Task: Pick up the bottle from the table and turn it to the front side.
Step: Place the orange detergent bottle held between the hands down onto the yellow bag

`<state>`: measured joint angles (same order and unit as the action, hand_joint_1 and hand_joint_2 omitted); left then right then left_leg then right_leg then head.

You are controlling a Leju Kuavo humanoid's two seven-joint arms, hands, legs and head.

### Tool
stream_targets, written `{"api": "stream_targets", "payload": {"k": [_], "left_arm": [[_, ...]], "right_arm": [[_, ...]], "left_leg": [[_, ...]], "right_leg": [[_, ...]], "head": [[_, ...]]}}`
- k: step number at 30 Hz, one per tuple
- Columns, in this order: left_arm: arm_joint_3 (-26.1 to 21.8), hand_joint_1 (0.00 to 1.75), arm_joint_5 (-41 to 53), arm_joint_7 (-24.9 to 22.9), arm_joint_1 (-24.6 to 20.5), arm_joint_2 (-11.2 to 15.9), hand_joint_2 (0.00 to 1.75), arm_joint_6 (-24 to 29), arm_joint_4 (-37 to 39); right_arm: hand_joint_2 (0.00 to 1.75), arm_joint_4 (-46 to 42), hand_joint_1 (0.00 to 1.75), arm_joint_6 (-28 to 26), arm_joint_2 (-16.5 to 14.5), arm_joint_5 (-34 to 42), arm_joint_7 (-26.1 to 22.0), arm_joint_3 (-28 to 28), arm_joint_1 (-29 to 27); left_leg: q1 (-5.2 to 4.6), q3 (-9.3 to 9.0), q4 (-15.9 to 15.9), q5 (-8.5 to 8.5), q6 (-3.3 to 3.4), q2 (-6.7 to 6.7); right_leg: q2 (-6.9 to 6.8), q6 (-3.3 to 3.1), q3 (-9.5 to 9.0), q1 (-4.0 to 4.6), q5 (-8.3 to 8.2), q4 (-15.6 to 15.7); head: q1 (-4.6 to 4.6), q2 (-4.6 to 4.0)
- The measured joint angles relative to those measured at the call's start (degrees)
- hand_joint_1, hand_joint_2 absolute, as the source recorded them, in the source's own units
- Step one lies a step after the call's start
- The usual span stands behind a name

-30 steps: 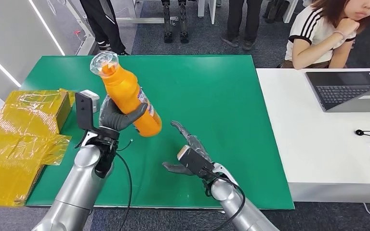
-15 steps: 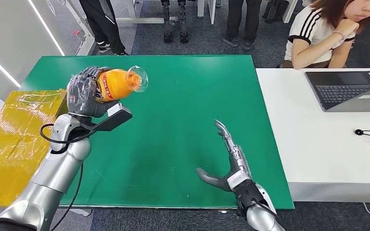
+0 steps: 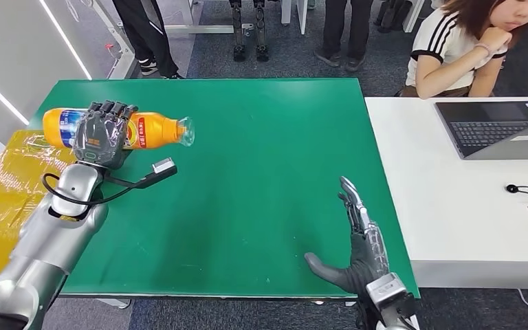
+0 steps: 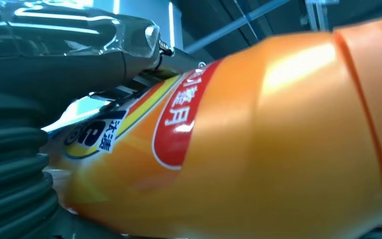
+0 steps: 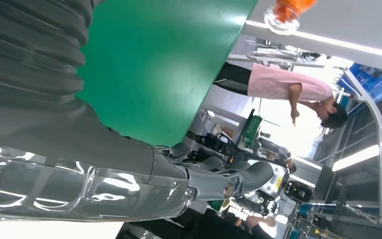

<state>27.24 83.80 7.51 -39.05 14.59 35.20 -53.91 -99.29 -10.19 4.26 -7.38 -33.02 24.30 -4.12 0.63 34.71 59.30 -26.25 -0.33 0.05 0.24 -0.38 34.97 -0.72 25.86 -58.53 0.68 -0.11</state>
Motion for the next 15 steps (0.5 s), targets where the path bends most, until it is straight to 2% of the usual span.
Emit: {"api": "stream_targets", "payload": {"k": [4, 8, 11, 15], "left_arm": [[0.0, 1.75, 4.3, -4.9, 1.9, 2.4, 1.75, -0.7, 0.4], [0.7, 1.75, 5.7, -11.6, 5.2, 6.5, 1.75, -4.0, -0.9], [0.6, 1.75, 5.9, -10.9, 8.7, 9.0, 1.75, -5.8, -2.4], [0.5, 1.75, 5.9, -10.5, 12.0, 10.5, 1.75, -8.9, -3.0]], "right_arm": [[1.75, -3.0, 0.00, -0.2, 0.0, -0.3, 0.0, -1.8, -2.4], [1.75, -5.8, 0.00, -0.5, 0.0, -0.8, -0.5, -3.8, -5.2], [1.75, -7.7, 0.00, 0.1, -0.1, -0.9, -0.6, -5.5, -7.2], [1.75, -9.0, 0.00, 0.8, -0.5, -1.0, -0.7, -7.1, -8.6]], "left_leg": [[0.00, 0.01, 0.0, 0.00, 0.00, 0.00], [0.00, 0.00, 0.0, -0.04, -0.05, 0.08], [0.01, 0.00, 0.0, -0.05, -0.06, 0.06], [0.01, 0.02, -0.1, -0.06, -0.06, 0.04]], "right_leg": [[0.00, -0.01, 0.00, 0.00, 0.03, 0.0], [0.08, -0.03, 0.03, 0.00, 0.06, 0.0], [0.04, -0.06, 0.04, 0.00, 0.11, 0.0], [0.03, -0.08, 0.03, 0.01, 0.12, 0.0]], "head": [[-0.01, 0.00], [0.00, 0.00], [0.00, 0.00], [-0.01, 0.00]]}}
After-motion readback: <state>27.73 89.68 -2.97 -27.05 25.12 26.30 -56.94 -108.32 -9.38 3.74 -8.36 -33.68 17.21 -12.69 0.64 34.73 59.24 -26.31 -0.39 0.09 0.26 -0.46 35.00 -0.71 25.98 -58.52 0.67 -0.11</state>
